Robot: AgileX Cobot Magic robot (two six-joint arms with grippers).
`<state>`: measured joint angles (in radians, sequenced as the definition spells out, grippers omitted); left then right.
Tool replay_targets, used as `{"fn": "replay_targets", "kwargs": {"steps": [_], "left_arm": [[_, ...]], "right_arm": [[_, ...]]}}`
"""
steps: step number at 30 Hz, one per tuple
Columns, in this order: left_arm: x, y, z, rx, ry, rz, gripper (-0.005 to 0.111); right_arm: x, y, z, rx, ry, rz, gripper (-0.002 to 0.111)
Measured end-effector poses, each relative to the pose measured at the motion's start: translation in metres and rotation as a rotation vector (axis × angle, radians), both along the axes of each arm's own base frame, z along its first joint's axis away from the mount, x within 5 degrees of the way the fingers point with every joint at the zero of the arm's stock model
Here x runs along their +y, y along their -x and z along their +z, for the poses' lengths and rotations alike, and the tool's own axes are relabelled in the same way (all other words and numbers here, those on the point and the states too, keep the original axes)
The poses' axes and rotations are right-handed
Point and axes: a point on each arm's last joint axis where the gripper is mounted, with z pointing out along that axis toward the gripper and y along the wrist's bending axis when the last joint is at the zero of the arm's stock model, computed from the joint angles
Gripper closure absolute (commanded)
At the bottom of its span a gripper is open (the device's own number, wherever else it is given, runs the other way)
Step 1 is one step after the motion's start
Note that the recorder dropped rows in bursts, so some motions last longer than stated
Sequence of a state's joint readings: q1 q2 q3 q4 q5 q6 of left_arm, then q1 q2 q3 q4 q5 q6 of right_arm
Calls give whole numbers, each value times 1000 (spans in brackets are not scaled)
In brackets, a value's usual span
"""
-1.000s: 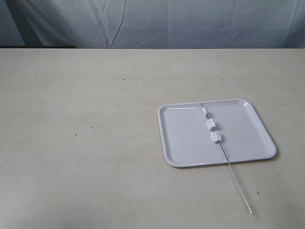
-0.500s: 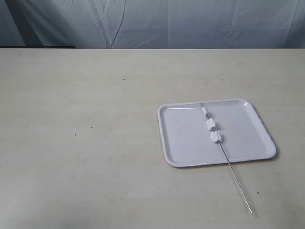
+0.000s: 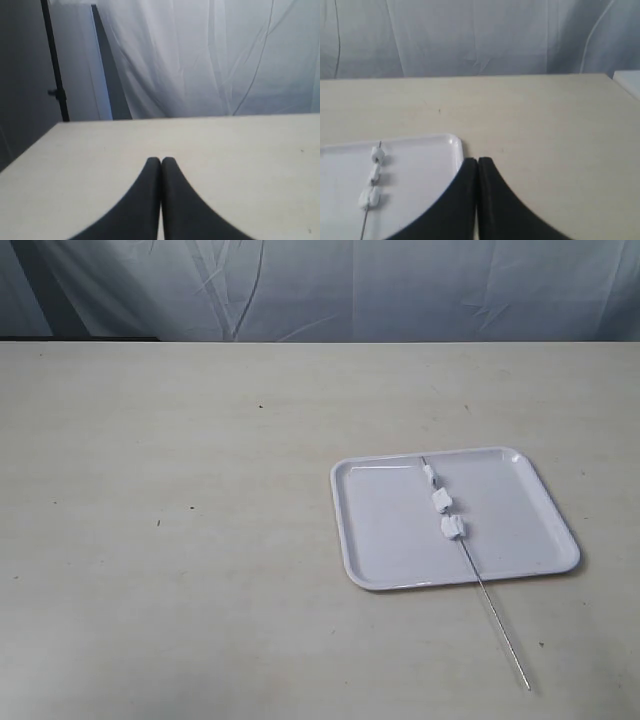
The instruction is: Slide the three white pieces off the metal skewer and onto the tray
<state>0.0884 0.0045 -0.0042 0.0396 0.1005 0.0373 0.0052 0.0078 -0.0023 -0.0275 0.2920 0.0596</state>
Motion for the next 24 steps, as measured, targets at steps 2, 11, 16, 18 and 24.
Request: {"fn": "replay_targets", "kwargs": {"steps": [2, 11, 16, 18, 24], "left_arm": [[0, 0, 8, -89, -8, -4, 107], [-4, 21, 59, -699, -64, -28, 107], [-6, 35, 73, -922, -85, -37, 107], [-6, 37, 74, -946, -87, -37, 107], [-7, 38, 75, -966, -65, -52, 107]], "right_arm": [[0, -1, 7, -76, 0, 2, 109], [1, -2, 28, -313, -1, 9, 109], [1, -1, 29, -322, 132, 18, 109], [1, -1, 29, -322, 175, 21, 109], [3, 1, 41, -461, 151, 26, 109]]}}
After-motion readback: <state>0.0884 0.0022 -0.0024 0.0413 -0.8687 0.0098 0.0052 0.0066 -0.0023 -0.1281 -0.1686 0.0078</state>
